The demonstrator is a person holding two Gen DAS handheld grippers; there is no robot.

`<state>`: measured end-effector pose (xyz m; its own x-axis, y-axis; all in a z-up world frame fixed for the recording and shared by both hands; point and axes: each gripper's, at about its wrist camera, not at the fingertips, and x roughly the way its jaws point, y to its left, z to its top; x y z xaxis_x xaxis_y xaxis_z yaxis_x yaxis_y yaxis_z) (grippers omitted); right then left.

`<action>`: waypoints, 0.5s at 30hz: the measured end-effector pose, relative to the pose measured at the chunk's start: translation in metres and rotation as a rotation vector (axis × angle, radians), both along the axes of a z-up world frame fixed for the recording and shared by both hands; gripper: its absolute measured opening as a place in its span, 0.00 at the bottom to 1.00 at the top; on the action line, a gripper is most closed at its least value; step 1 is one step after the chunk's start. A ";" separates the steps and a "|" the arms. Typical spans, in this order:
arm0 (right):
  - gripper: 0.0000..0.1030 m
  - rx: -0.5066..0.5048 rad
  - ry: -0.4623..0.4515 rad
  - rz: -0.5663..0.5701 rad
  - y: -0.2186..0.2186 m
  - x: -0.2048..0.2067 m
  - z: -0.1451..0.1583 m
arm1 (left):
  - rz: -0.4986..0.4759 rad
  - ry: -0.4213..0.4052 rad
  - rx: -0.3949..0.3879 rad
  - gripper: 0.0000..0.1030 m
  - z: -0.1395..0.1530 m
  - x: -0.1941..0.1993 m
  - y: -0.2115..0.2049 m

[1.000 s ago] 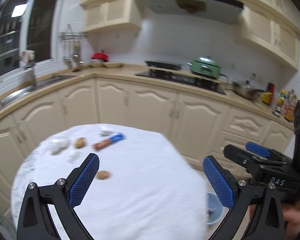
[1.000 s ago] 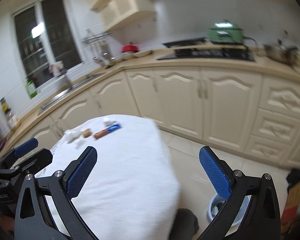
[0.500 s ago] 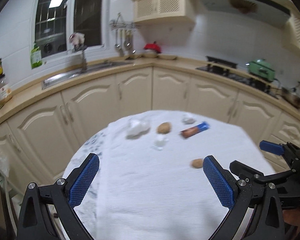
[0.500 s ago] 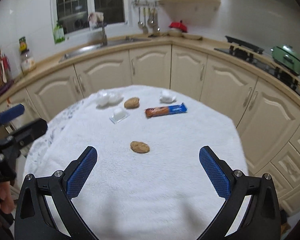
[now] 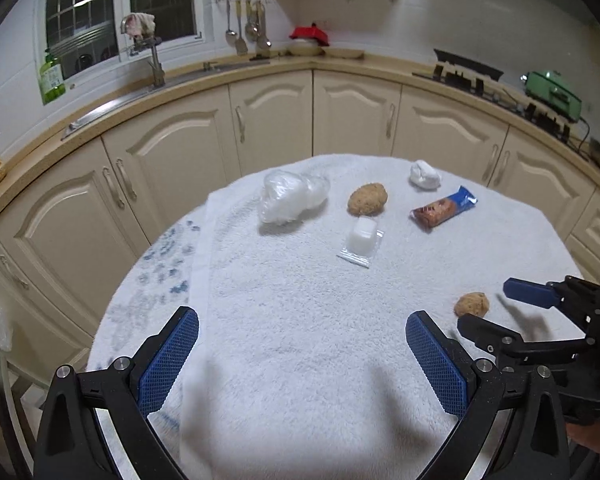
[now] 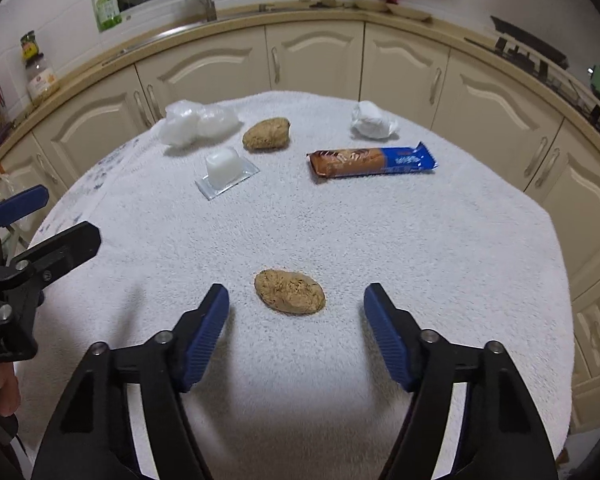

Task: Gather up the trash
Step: 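Grasp the brown cookie with the right tool while the left tool grasps the white plastic cup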

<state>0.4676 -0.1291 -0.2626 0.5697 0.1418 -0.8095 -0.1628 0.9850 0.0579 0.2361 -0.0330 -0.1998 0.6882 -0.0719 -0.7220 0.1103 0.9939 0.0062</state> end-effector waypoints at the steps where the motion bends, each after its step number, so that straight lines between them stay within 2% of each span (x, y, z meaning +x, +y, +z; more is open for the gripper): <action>1: 0.61 0.000 0.008 0.006 0.000 0.003 -0.003 | -0.005 0.007 0.002 0.99 -0.001 0.009 0.000; 3: 0.48 0.007 0.016 0.017 -0.001 0.006 -0.006 | -0.023 0.024 0.013 0.99 -0.001 0.029 -0.006; 6: 0.36 0.018 0.004 0.023 -0.006 0.006 -0.006 | -0.051 0.047 0.023 0.99 -0.006 0.063 -0.007; 11: 0.36 0.059 0.003 0.033 -0.013 0.009 -0.004 | -0.079 0.077 0.037 0.99 -0.023 0.120 -0.016; 15: 0.36 0.082 -0.007 0.025 -0.021 0.009 -0.002 | -0.089 0.093 0.029 0.99 -0.035 0.146 -0.022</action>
<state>0.4769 -0.1503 -0.2649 0.5711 0.2220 -0.7903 -0.1882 0.9725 0.1372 0.3816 -0.0545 -0.2348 0.6099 -0.1083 -0.7851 0.1997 0.9797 0.0200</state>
